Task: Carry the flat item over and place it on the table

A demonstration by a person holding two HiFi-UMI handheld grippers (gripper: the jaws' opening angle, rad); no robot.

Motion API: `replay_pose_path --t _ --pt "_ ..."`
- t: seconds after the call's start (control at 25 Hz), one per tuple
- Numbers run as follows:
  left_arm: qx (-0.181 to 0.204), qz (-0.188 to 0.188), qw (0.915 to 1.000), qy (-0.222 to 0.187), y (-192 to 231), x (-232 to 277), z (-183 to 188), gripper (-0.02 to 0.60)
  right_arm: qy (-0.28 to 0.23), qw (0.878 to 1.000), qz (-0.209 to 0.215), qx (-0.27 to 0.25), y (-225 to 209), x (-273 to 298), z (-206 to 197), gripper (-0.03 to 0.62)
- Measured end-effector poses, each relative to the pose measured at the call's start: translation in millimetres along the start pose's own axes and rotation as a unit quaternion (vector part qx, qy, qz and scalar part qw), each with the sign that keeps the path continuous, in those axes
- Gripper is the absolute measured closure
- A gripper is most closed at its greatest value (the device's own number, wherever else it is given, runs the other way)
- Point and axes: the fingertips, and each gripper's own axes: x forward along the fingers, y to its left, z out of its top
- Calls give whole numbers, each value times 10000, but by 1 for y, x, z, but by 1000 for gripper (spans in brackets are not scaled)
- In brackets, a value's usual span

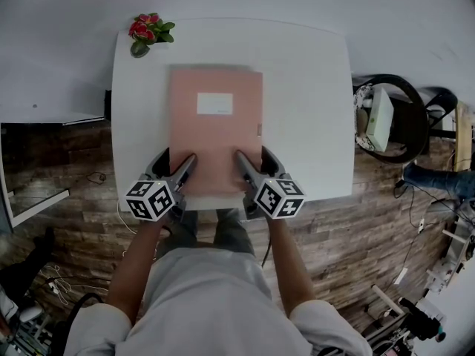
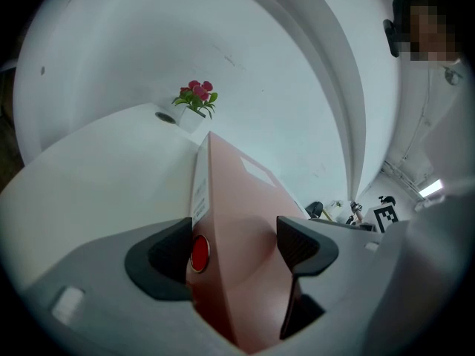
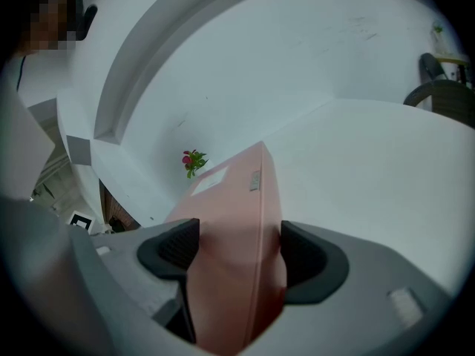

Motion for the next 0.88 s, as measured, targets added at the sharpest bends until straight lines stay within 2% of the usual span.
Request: replay_pose_path --t 0.44,0.68,0.88 --pt "12 30 10000 -69 3 -3 1 229 -140 9997 -77 -187 -3 -7 4 256" --pt "178 214 9992 -301 2 -17 12 290 -398 9982 -233 -384 -6 -25 15 257" --pt "321 255 9983 -423 -3 -30 17 327 -596 9967 -279 -484 0 -40 22 306"
